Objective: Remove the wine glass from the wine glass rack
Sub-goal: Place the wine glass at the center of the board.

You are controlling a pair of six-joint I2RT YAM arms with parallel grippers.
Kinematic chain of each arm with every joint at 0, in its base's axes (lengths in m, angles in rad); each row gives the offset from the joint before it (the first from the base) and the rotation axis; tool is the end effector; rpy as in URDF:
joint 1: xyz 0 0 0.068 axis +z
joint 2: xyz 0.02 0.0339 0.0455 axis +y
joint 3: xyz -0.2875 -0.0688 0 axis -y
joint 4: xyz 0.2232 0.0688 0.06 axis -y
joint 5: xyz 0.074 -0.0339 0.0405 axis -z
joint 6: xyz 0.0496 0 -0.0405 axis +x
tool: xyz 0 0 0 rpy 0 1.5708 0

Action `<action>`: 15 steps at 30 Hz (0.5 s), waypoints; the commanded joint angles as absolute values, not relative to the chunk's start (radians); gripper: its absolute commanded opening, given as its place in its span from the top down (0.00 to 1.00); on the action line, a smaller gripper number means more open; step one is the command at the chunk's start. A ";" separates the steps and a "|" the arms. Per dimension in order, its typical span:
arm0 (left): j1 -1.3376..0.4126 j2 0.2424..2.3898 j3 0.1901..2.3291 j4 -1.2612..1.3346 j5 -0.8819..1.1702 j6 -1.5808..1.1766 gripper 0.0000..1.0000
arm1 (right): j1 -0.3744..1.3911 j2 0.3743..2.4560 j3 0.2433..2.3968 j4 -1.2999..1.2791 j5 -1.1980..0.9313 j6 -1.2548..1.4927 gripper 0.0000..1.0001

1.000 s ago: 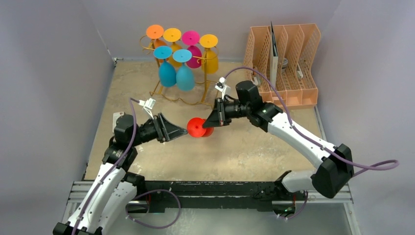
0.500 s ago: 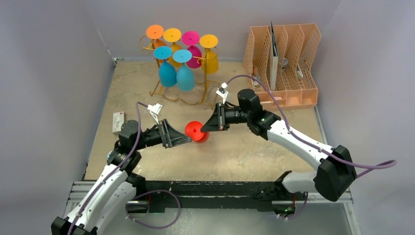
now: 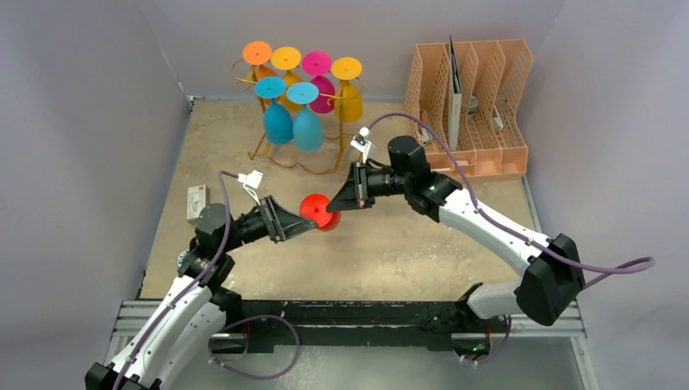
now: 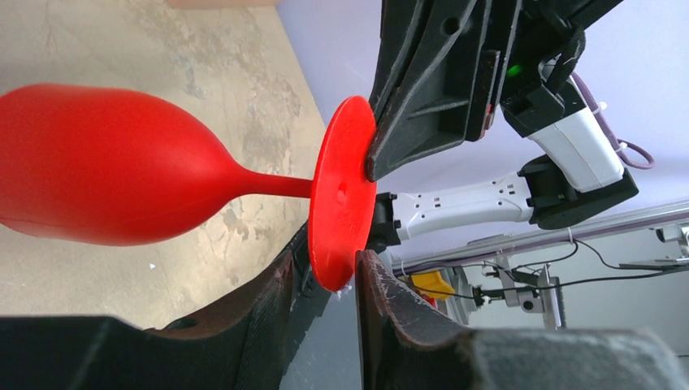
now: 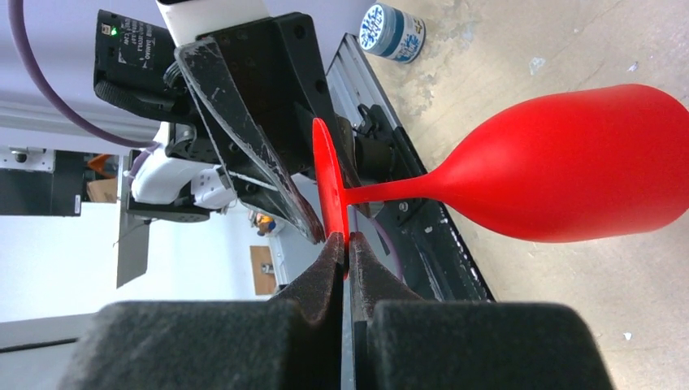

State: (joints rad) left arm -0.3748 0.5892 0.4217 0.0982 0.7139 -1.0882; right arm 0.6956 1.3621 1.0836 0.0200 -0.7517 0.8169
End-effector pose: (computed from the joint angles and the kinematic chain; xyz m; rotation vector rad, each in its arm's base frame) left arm 0.1019 -0.0750 0.2875 -0.0420 1.9202 -1.6340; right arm 0.2071 0.2170 0.3629 -0.4964 2.0797 1.6681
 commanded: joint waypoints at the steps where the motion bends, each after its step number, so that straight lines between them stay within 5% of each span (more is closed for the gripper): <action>1: -0.380 0.569 0.382 0.240 0.666 -1.131 0.70 | 0.704 1.332 1.092 0.025 -0.784 0.815 1.00; 6: -0.380 0.650 0.352 0.441 0.735 -1.216 0.82 | 0.704 1.319 1.092 0.011 -0.772 0.812 1.00; 15: -0.380 0.651 0.380 0.376 0.751 -1.170 1.00 | 0.704 1.377 1.135 -0.003 -0.781 0.807 1.00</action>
